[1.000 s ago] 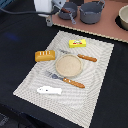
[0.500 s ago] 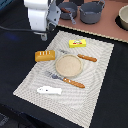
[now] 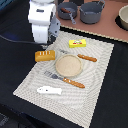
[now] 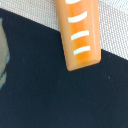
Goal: Interact with the objects in diverse but meaningful ways.
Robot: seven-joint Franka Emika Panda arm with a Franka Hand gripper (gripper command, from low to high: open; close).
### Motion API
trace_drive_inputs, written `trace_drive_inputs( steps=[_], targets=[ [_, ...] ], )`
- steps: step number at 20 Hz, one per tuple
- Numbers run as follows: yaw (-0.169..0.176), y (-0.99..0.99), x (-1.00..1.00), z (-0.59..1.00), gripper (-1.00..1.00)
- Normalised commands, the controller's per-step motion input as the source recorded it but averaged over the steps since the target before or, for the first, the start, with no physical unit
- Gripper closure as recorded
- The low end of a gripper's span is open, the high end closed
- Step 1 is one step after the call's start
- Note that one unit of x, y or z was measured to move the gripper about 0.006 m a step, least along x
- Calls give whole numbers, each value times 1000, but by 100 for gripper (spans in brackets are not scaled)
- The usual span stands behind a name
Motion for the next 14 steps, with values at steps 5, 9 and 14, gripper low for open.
trace_drive_inputs(
  steps=[5,9,14],
  targets=[
    [21,-268,117,-226,-100],
    [22,-170,63,-286,-100],
    [20,-146,35,-287,-100]
  ],
)
